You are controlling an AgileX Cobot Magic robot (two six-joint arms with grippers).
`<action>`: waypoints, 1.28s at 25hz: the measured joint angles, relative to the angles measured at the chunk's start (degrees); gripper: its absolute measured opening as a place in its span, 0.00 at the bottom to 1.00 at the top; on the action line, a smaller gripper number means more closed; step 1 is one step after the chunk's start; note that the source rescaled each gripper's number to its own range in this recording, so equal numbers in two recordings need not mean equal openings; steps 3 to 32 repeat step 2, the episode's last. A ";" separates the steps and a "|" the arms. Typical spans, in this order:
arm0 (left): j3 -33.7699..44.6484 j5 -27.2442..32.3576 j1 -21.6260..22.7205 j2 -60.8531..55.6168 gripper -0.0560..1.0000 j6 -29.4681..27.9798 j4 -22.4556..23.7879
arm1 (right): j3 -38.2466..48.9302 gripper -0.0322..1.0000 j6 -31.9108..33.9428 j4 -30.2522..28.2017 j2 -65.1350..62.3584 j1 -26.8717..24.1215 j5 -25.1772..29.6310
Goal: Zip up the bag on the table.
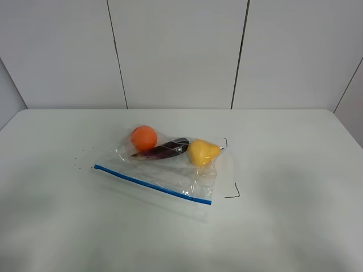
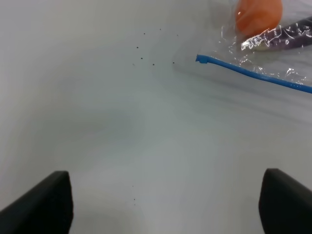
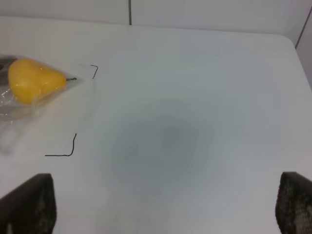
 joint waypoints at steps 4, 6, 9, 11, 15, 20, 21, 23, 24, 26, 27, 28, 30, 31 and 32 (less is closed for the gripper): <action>0.00 0.00 0.00 0.00 1.00 0.00 0.00 | 0.00 1.00 0.00 0.00 0.00 0.00 0.00; 0.00 0.00 0.00 0.00 1.00 0.00 0.00 | 0.00 1.00 0.00 0.00 0.00 0.00 0.00; 0.00 0.00 0.00 0.00 1.00 0.00 0.00 | 0.00 1.00 0.00 0.00 0.00 0.00 0.00; 0.00 0.00 0.00 0.00 1.00 0.00 0.00 | 0.00 1.00 0.00 0.00 0.00 0.00 0.00; 0.00 0.00 0.00 0.00 1.00 0.00 0.00 | 0.00 1.00 0.00 0.00 0.00 0.00 0.00; 0.00 0.00 0.00 0.00 1.00 0.00 0.00 | 0.00 1.00 0.00 0.00 0.00 0.00 0.00; 0.00 0.00 0.00 0.00 1.00 0.00 0.00 | 0.00 1.00 0.00 0.00 0.00 0.00 0.00; 0.00 0.00 0.00 0.00 1.00 0.00 0.00 | 0.00 1.00 0.00 0.00 0.00 0.00 0.00; 0.00 0.00 0.00 0.00 1.00 0.00 0.00 | 0.00 1.00 0.00 0.00 0.00 0.00 0.00; 0.00 0.00 0.00 0.00 1.00 0.00 0.00 | 0.00 1.00 0.00 0.00 0.00 0.00 0.00; 0.00 0.00 0.00 0.00 1.00 0.00 0.00 | 0.00 1.00 0.00 0.00 0.00 0.00 0.00; 0.00 0.00 0.00 0.00 1.00 0.00 0.00 | 0.00 1.00 0.00 0.00 0.00 0.00 0.00; 0.00 0.00 0.00 0.00 1.00 0.00 0.00 | 0.00 1.00 0.00 0.00 0.00 0.00 0.00; 0.00 0.00 0.00 0.00 1.00 0.00 0.00 | 0.00 1.00 0.00 0.00 0.00 0.00 0.00; 0.00 0.00 0.00 0.00 1.00 0.00 0.00 | 0.00 1.00 0.00 0.00 0.00 0.00 0.00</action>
